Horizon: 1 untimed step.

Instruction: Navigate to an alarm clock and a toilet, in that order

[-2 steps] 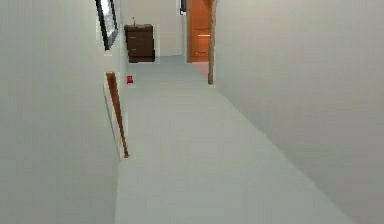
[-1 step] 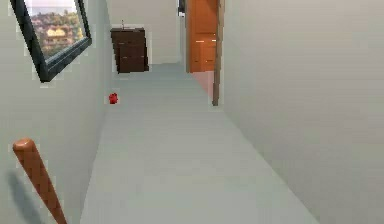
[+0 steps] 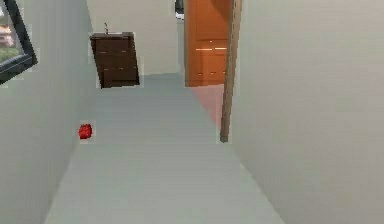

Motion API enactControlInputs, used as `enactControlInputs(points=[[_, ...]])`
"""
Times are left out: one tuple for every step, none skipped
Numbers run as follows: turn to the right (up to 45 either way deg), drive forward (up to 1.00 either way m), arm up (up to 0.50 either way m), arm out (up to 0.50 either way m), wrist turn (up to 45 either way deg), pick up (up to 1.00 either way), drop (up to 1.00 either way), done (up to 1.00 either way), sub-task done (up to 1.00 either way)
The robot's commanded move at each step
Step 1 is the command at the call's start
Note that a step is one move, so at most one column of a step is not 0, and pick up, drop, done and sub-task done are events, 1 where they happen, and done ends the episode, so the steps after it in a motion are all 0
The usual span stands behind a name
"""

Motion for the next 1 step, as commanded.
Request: enactControlInputs(points=[[0.0,1.0,0.0,0.0,0.0,0.0,0.0,0.0,0.0]])
